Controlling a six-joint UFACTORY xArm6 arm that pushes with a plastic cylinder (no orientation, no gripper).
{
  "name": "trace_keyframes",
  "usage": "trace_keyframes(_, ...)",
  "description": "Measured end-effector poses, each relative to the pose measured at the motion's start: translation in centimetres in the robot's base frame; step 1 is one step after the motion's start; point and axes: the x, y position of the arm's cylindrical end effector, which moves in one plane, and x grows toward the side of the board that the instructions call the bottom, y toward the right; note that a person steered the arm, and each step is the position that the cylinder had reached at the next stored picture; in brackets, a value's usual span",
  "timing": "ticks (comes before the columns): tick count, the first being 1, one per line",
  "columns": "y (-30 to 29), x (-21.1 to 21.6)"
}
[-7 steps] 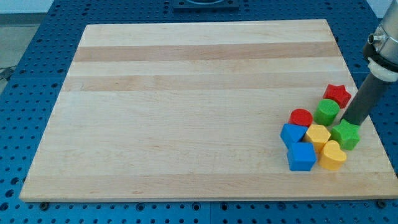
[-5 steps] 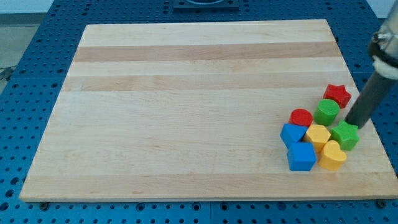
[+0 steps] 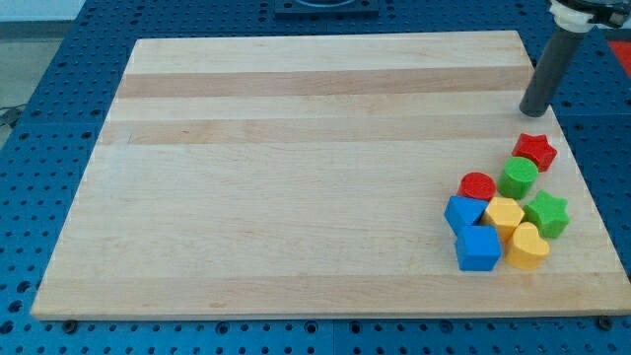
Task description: Move the red star into the green circle
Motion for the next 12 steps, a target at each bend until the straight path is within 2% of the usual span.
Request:
trace_keyframes(5, -0.3, 6.9)
trace_keyframes(12, -3.6, 7.0)
